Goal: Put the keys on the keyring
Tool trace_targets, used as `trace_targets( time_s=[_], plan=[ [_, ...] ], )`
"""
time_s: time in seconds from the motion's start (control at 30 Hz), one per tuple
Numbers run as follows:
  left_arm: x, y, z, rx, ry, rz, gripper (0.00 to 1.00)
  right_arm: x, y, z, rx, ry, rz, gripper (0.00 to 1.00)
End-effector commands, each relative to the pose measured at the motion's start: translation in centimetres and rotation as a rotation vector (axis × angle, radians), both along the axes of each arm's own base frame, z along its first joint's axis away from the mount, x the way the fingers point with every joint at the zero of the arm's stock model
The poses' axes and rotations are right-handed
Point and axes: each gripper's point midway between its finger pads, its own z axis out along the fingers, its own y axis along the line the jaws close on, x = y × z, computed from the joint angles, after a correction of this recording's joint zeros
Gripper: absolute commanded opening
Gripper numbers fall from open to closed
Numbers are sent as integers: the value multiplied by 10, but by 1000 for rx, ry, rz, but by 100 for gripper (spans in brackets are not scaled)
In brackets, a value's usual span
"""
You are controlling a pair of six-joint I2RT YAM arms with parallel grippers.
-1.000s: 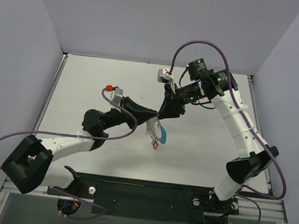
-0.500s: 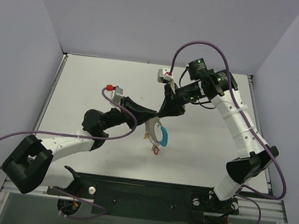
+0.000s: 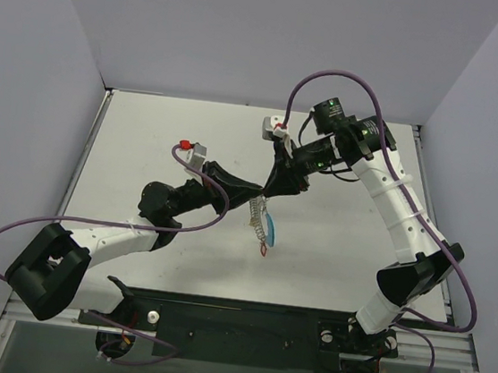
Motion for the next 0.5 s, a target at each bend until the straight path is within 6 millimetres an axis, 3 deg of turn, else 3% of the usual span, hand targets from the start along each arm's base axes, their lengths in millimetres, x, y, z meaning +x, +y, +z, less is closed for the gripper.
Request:
trace_targets(
  time_s=[0.0,0.3,0.47],
  plan=[
    [-25,22,68,-222,-242,10,0,-13,0,-2,0,25,38,13],
    [-26,23,71,-231,-247,12,0,-15,-1,-4,0,30,44,18],
    [-26,24,73,-234,-248,12,0,-15,-1,-5,-3,30,43,6]
  ],
)
